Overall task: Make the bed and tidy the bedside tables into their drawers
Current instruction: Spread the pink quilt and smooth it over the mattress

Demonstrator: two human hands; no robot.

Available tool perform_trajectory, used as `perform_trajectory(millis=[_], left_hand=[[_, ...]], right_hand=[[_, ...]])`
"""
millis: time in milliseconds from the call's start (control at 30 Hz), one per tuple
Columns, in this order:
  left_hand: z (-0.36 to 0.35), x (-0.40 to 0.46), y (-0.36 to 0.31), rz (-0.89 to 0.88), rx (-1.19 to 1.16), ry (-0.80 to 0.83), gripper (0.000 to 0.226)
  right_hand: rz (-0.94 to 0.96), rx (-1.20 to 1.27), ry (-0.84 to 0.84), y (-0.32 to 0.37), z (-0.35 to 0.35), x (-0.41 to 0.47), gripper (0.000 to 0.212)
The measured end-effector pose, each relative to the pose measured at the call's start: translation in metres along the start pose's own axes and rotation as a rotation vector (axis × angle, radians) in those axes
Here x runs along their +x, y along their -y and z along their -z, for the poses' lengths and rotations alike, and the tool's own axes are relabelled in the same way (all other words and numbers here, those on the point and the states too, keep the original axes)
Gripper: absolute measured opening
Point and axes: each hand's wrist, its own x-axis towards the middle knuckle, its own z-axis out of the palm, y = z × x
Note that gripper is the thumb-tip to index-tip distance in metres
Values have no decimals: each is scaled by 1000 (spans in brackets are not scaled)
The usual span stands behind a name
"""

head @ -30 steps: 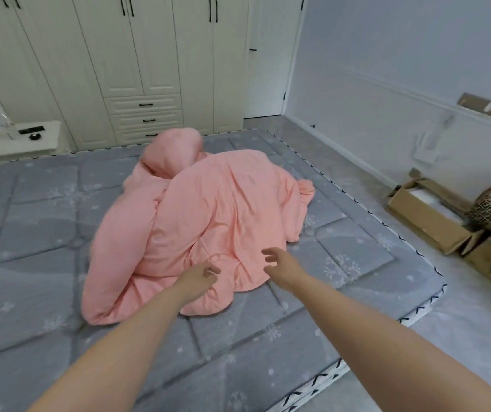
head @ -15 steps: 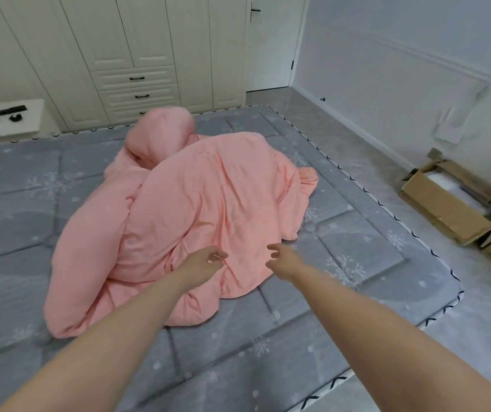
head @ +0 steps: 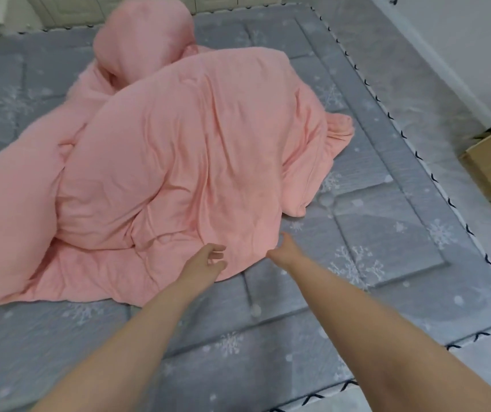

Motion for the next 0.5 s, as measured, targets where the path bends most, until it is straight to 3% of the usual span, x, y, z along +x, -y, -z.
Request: perform_trajectory(millis=[233,300,367,467,500], left_hand=[[-20,37,22,150,-193,-40,47],[-22,42,26,152,-223,-41,49],[-21,43,24,148,-221,-31,52],[-11,44,10,156,-238,-78,57],[-7,46,3,173,-280,-109,62]], right_hand=[[-66,85,25,-2,-21,87,120],[-91,303,12,6,-26,104,125],[-65,405,-83,15,-29,111,108],[139,123,-132,34,-34,92,34],[220,91,-109,43,-40,76,19]])
